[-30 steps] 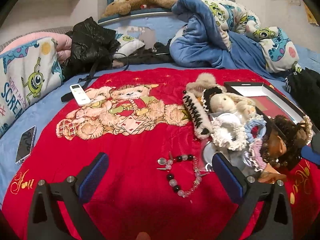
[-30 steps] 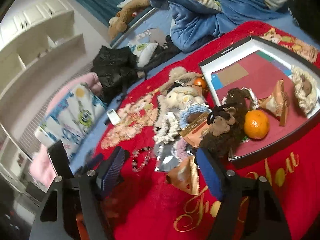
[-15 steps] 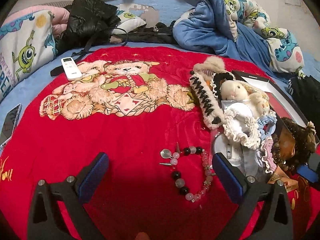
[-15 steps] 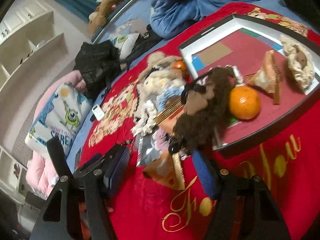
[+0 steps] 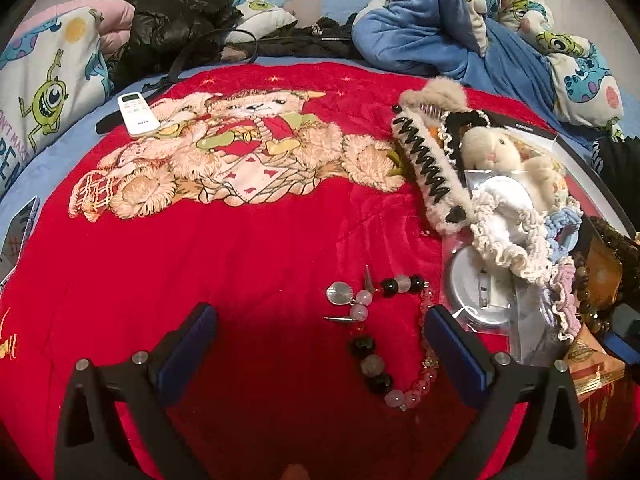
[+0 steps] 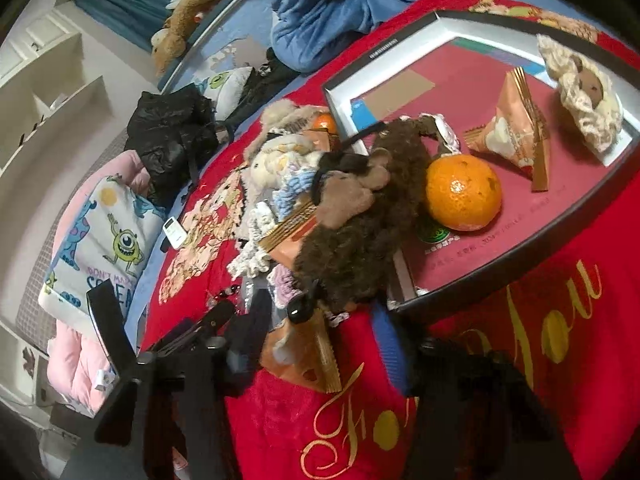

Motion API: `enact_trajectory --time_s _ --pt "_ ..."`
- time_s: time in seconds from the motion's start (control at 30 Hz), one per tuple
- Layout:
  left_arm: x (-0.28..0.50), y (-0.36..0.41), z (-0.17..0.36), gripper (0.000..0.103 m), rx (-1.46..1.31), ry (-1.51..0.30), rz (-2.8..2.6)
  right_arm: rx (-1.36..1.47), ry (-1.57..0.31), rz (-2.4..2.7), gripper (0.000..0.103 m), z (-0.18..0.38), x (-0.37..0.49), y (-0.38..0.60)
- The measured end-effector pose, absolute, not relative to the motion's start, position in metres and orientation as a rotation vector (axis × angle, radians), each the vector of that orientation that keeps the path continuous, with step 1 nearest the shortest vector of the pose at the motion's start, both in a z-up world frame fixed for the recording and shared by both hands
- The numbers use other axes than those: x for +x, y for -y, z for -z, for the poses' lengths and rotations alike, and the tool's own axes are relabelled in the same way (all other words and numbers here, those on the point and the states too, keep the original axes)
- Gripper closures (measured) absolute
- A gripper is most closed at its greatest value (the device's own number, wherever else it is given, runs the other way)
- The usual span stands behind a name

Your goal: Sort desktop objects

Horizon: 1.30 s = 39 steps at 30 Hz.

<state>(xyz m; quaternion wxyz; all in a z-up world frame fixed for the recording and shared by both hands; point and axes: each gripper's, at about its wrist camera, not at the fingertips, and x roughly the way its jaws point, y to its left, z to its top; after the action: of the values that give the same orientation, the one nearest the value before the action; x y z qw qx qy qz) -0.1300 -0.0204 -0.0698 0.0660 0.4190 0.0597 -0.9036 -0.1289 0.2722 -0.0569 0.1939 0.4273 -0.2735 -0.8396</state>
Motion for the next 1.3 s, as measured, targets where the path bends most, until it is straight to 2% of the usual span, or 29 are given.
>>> enact_trajectory --time_s 0.07,0.1,0.3,0.37,0.53,0.57,0.6,0.63,0.7,0.87,1.13,1.3 --pt "-0.131 0.020 0.071 0.000 1.274 -0.177 2.720 1.216 0.784 2.340 0.081 0.061 -0.133 -0.273" --pt "-0.131 0.020 0.072 0.000 1.276 -0.176 2.720 1.223 0.794 2.333 0.085 0.064 -0.134 -0.274" --pt "-0.128 0.023 0.072 0.001 1.272 -0.215 2.740 1.187 0.842 2.300 0.090 0.061 -0.132 -0.278" --pt "-0.126 0.024 0.070 0.009 1.251 -0.220 2.747 1.172 0.832 2.299 0.090 0.057 -0.130 -0.276" --pt "-0.115 0.040 0.065 0.056 1.183 -0.303 2.735 1.120 0.798 2.314 0.090 0.045 -0.121 -0.277" --pt "-0.113 0.044 0.064 0.061 1.173 -0.336 2.738 1.110 0.804 2.309 0.090 0.043 -0.119 -0.278" --pt "-0.112 0.048 0.064 0.071 1.167 -0.367 2.737 1.102 0.809 2.305 0.090 0.041 -0.119 -0.279" --pt "-0.112 0.052 0.064 0.077 1.165 -0.379 2.734 1.097 0.811 2.307 0.090 0.040 -0.118 -0.280" --pt "-0.109 0.057 0.063 0.083 1.159 -0.417 2.743 1.090 0.819 2.302 0.090 0.038 -0.117 -0.281" --pt "-0.104 0.058 0.058 0.083 1.122 -0.437 2.780 1.069 0.822 2.297 0.090 0.033 -0.116 -0.282" --pt "-0.082 0.033 0.034 0.085 1.016 -0.294 2.890 0.999 0.812 2.274 0.090 0.019 -0.111 -0.279" --pt "-0.069 0.021 0.016 0.085 0.974 -0.282 2.940 0.929 0.814 2.253 0.090 0.008 -0.106 -0.279"
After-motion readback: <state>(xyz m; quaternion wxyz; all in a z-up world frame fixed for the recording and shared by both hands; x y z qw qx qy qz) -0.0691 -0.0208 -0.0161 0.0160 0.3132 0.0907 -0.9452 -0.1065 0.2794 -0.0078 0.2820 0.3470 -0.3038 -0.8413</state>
